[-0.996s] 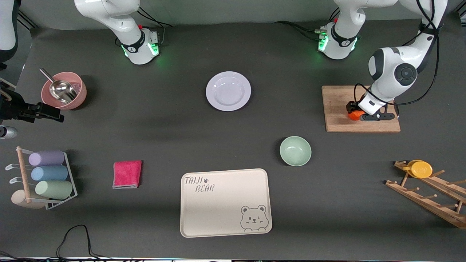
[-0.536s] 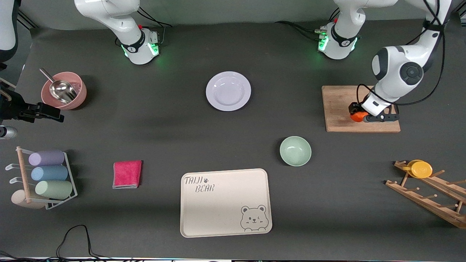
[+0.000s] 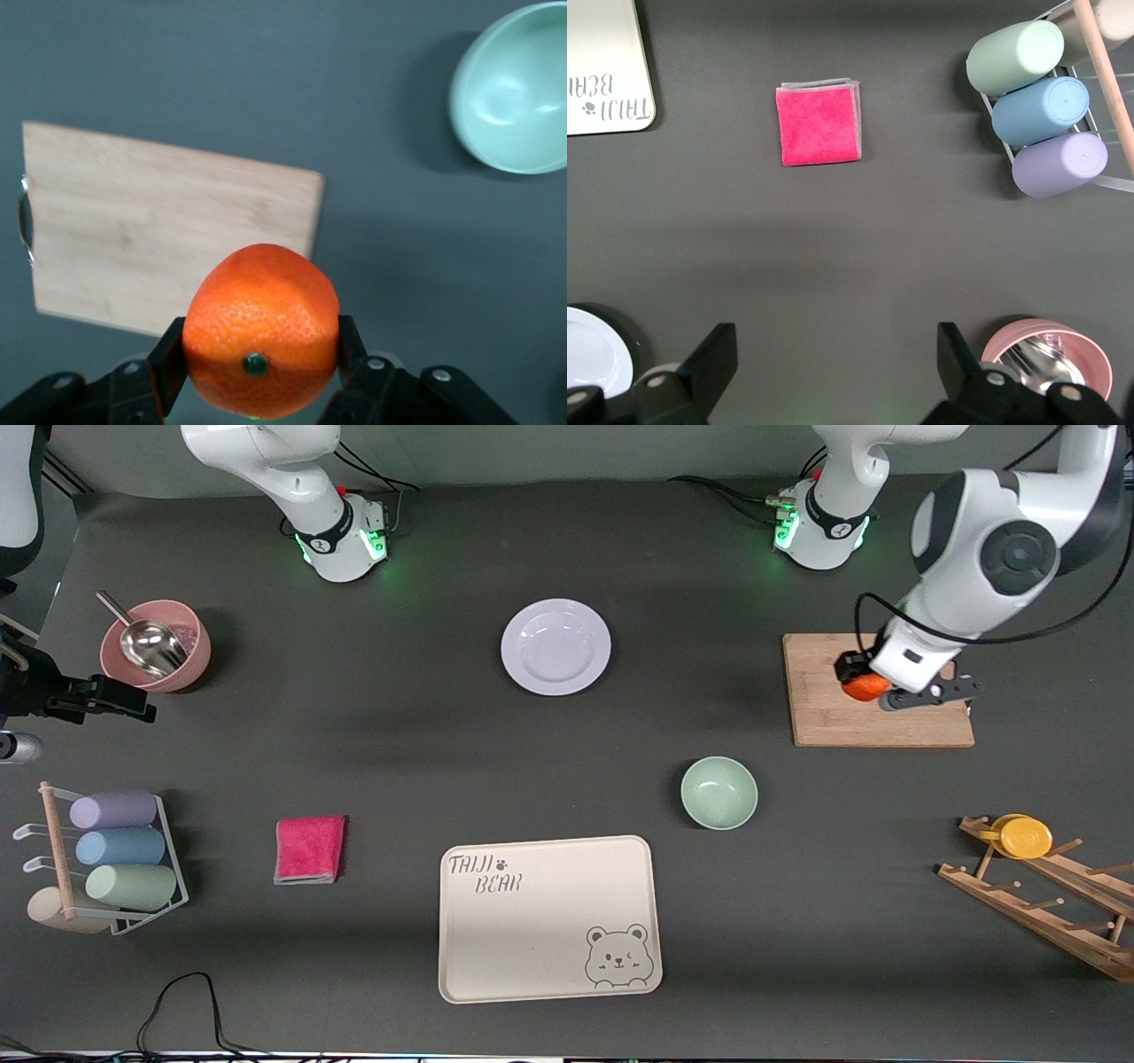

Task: Place orange and plate with both arms
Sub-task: 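Close the left gripper on the orange and lift it, then carry the orange onto the white plate while the right gripper reaches the plate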

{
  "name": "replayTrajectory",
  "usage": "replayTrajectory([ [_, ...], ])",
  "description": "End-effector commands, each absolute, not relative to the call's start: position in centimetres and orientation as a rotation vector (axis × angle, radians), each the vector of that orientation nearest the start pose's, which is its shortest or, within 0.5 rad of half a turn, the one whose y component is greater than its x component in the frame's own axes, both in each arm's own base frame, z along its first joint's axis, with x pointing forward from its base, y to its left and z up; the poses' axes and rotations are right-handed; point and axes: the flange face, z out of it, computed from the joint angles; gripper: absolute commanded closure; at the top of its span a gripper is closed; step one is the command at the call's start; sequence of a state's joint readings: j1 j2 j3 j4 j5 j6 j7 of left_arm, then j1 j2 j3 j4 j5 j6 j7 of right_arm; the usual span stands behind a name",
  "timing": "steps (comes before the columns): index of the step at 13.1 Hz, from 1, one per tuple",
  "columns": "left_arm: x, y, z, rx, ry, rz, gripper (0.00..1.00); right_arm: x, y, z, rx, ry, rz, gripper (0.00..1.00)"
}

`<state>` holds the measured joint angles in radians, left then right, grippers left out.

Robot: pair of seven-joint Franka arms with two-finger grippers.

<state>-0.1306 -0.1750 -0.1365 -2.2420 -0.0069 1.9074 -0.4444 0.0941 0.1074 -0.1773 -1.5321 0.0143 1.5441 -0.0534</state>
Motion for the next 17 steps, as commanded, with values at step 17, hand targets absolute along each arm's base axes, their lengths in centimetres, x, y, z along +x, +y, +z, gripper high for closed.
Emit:
replayTrajectory([
  [17, 28.1, -54.9, 32.2, -3.185, -0.589, 0.093, 0.72, 47.2, 6.2, 50.3, -2.818, 0.094, 0.106, 0.00],
])
